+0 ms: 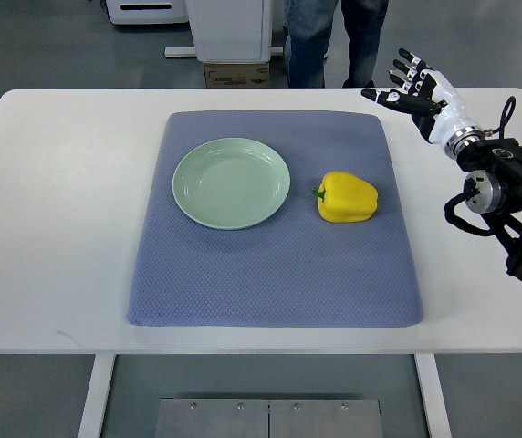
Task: Place yellow pepper on plate with right hand
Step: 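Raise the right hand and move it toward the yellow pepper, then lower the right hand onto the yellow pepper and close fingers around it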
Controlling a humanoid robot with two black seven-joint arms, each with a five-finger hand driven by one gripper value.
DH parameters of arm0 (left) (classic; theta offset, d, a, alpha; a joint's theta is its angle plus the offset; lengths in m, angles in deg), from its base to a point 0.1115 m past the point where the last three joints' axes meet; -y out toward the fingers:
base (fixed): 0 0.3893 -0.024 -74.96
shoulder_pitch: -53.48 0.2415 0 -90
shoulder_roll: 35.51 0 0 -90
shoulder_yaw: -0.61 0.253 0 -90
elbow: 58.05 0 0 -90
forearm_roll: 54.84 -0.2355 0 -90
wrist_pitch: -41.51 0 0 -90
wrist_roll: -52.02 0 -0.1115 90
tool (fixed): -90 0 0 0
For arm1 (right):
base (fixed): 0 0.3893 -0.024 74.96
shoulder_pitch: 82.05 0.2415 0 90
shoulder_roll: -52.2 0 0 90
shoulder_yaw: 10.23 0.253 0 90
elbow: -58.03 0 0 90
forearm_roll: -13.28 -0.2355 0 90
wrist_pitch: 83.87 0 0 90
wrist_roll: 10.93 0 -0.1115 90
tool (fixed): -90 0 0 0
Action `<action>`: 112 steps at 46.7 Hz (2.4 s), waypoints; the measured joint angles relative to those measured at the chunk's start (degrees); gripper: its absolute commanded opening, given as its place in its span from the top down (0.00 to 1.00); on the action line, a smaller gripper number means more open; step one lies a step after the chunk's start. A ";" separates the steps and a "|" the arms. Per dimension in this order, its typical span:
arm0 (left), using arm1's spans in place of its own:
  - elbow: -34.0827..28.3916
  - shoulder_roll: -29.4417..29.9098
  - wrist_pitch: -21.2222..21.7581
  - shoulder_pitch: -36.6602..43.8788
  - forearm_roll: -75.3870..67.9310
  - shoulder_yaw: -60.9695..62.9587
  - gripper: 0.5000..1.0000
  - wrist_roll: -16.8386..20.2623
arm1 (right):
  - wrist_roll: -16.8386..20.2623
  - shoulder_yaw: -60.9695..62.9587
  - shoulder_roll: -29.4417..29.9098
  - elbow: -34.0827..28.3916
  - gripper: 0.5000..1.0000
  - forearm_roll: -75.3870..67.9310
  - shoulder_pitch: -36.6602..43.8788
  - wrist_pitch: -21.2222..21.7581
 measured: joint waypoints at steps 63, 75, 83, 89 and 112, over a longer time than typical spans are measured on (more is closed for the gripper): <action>-0.01 0.00 0.02 0.00 0.02 0.00 0.00 0.01 | -12.54 -27.87 -12.34 -13.52 0.00 25.61 4.89 7.46; -0.01 0.00 0.02 0.00 0.02 0.00 0.00 0.01 | -13.28 -31.00 -11.96 -13.08 0.02 26.63 5.30 7.18; 0.00 0.00 0.02 0.00 0.01 0.00 0.00 0.01 | -13.28 -31.55 -11.53 -12.15 0.03 26.69 4.87 6.70; -0.01 0.00 0.01 0.00 0.01 0.00 0.00 0.01 | -13.27 -31.81 -10.79 -10.90 0.04 26.73 4.69 6.56; 0.02 0.00 0.00 0.00 0.01 0.00 0.00 0.00 | -13.18 -34.94 -7.29 -7.30 0.25 26.82 4.24 4.10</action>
